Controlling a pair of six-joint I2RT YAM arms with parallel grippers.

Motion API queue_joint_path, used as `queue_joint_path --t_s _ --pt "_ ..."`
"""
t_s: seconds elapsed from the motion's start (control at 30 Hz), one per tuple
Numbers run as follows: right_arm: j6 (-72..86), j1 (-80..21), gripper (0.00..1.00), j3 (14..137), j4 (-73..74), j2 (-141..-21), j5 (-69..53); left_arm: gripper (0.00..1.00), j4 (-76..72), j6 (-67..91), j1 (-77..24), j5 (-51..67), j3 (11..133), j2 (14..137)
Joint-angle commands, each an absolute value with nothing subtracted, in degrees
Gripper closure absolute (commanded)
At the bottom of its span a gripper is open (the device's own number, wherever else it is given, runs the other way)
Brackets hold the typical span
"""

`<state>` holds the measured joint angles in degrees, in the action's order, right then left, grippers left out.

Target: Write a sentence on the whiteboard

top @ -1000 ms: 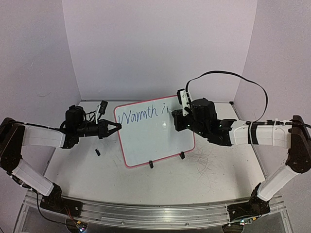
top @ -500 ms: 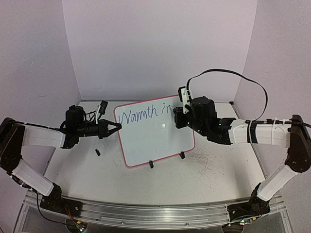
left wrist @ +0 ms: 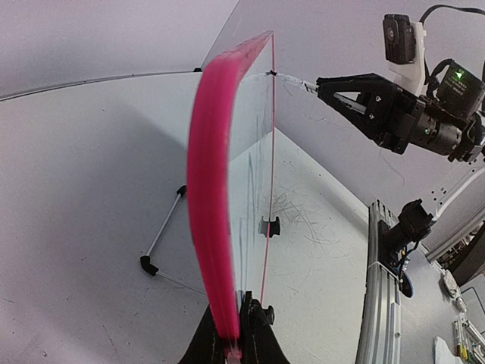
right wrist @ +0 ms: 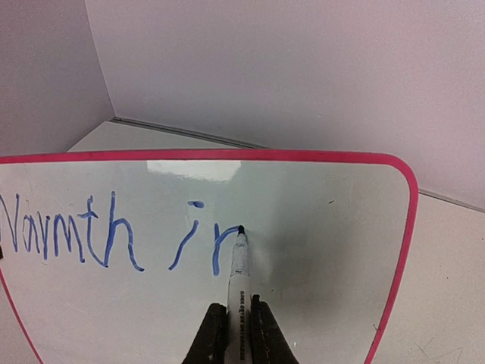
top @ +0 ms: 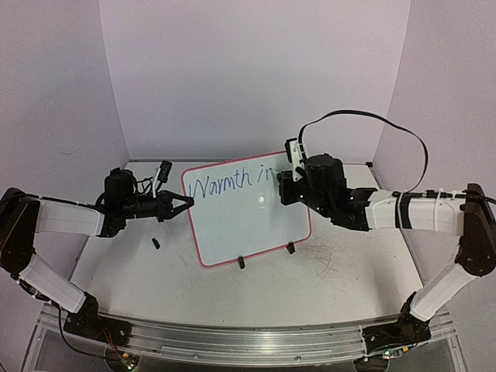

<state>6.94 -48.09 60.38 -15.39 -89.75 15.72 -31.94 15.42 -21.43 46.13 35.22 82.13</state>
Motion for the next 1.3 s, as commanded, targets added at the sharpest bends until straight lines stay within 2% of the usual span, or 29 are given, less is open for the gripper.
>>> queue_joint_path --t_s 0.0,0.63,0.93,1.07,1.27 --pt "8.2 -47.4 1.00 59.5 -13.7 -87.7 15.1 1.00 -31.6 11.1 -21.5 42.7 35.8 81.1" --pt "8.5 -47.4 1.00 58.0 -12.7 -86.4 13.5 1.00 -31.3 11.2 -21.5 42.5 35.9 81.5" --pt "0.7 -48.7 1.00 54.5 -18.8 -77.8 -3.0 1.00 -31.0 11.3 -21.5 41.8 36.0 81.7" --pt "-5.0 -54.4 1.00 56.4 -17.7 -83.2 -6.7 1.00 -30.8 11.5 -21.5 42.0 36.4 82.6" --pt "-6.9 -61.5 1.00 64.7 -17.1 -94.3 -2.9 1.00 -30.2 11.6 -21.5 41.3 36.3 82.1"
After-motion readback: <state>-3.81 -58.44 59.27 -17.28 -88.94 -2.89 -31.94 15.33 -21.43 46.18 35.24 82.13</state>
